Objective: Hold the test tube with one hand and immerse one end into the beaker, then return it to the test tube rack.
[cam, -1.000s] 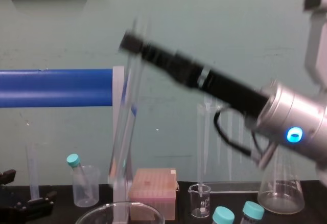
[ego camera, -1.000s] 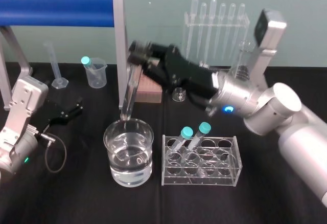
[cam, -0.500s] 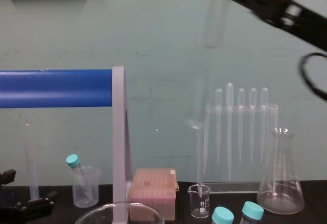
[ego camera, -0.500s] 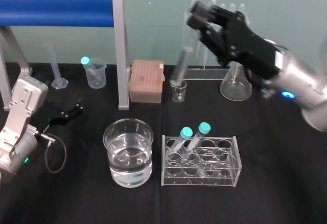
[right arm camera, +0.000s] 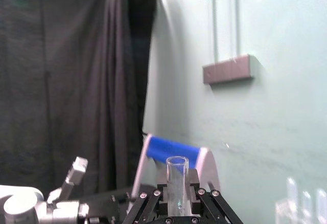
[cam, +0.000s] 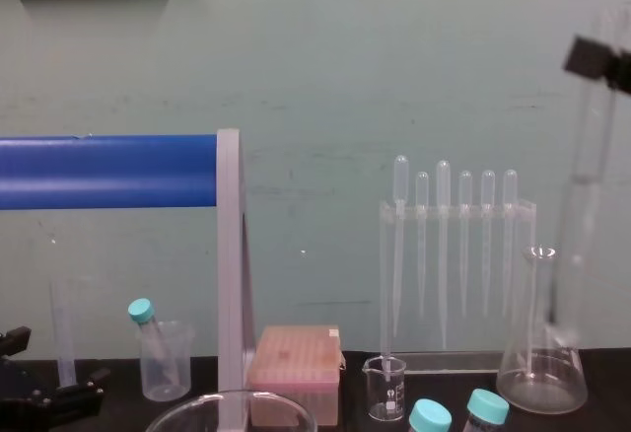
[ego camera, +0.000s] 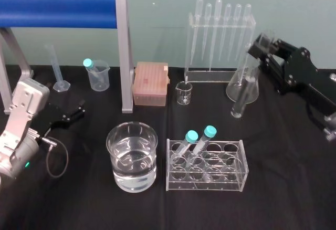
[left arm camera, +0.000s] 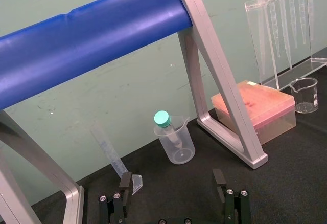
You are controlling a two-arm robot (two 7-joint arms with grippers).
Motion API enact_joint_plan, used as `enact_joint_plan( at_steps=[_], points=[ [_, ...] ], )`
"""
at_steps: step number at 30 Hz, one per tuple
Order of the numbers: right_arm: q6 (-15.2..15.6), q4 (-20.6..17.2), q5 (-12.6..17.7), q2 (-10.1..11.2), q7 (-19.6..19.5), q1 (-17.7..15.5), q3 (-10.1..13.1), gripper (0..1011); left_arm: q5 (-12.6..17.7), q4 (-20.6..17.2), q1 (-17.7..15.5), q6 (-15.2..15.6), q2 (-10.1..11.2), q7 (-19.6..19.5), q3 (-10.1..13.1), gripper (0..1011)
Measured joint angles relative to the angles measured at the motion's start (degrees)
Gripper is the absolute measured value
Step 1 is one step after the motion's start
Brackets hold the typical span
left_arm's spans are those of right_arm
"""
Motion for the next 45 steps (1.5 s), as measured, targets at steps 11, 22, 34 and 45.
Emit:
enact_joint_plan(
  at_steps=[11,22,34,45],
  points=[
    [3.0,-0.7,-1.0,1.5,-2.3,-4.7,1.9,228,0.0,0.0,0.0,0.0,0.0,0.0,0.0,1000],
    [4.9,3.2,-1.3,-0.2,-0.7,-3.5,0.1,228,0.0,0.0,0.0,0.0,0.0,0.0,0.0,1000],
    [5.4,5.9,-1.7,-1.5,0.3,-2.1,-1.4,228,0.0,0.0,0.0,0.0,0.0,0.0,0.0,1000],
    [5.1,9.1,-2.5,-2.8,1.5,0.3,-2.8,228,0.0,0.0,0.0,0.0,0.0,0.0,0.0,1000]
  ],
)
